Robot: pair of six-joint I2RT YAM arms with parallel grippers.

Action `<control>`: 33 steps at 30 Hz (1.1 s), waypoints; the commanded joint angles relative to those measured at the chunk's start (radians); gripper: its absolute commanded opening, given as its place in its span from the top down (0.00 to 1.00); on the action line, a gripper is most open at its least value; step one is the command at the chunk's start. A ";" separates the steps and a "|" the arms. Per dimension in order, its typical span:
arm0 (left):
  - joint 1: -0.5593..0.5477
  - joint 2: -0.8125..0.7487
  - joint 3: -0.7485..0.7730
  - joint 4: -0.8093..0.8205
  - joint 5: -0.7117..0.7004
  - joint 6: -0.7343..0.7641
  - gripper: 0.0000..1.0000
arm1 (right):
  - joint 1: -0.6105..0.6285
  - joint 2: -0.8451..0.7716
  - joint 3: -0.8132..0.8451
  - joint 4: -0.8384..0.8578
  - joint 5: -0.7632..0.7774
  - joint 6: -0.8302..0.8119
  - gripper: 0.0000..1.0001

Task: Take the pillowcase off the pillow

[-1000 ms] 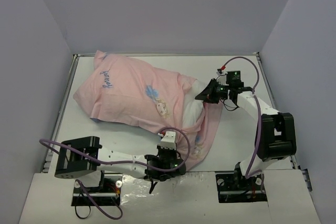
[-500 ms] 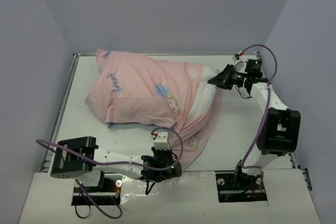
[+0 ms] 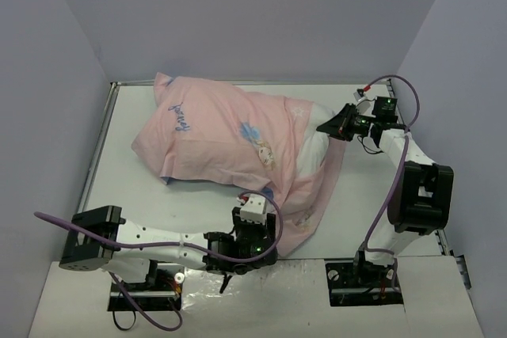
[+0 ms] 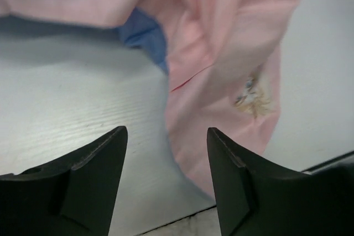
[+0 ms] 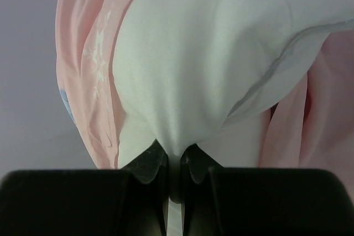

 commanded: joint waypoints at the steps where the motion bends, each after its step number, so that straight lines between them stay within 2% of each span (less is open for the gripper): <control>1: -0.009 -0.054 0.143 0.147 0.000 0.349 0.41 | 0.016 -0.089 -0.047 0.056 -0.026 -0.003 1.00; 2: -0.010 -0.054 0.161 0.197 0.013 0.453 0.39 | 0.021 -0.095 -0.056 0.056 -0.023 -0.003 1.00; 5: -0.007 -0.041 0.238 0.294 0.059 0.625 0.28 | 0.037 -0.113 -0.079 0.056 -0.016 -0.004 1.00; 8: 0.019 0.002 0.308 0.317 0.114 0.749 0.23 | 0.060 -0.121 -0.085 0.056 -0.009 0.002 1.00; 15: 0.170 0.151 0.428 0.316 0.349 0.899 0.23 | 0.099 -0.158 -0.067 0.055 -0.001 0.059 1.00; 21: 0.258 0.232 0.467 0.284 0.457 0.940 0.25 | 0.100 -0.193 -0.070 0.055 -0.021 0.089 1.00; 25: 0.281 0.257 0.465 0.227 0.465 0.934 0.37 | 0.100 -0.210 -0.064 0.056 -0.038 0.103 1.00; 26: 0.281 0.262 0.461 0.213 0.468 0.928 0.49 | 0.099 -0.210 -0.062 0.055 -0.041 0.111 1.00; 29: 0.272 0.257 0.428 0.211 0.492 0.891 0.68 | 0.091 -0.208 -0.048 0.058 -0.043 0.123 1.00; 33: 0.221 0.258 0.385 0.218 0.532 0.851 0.82 | 0.074 -0.182 -0.027 0.076 -0.041 0.183 1.00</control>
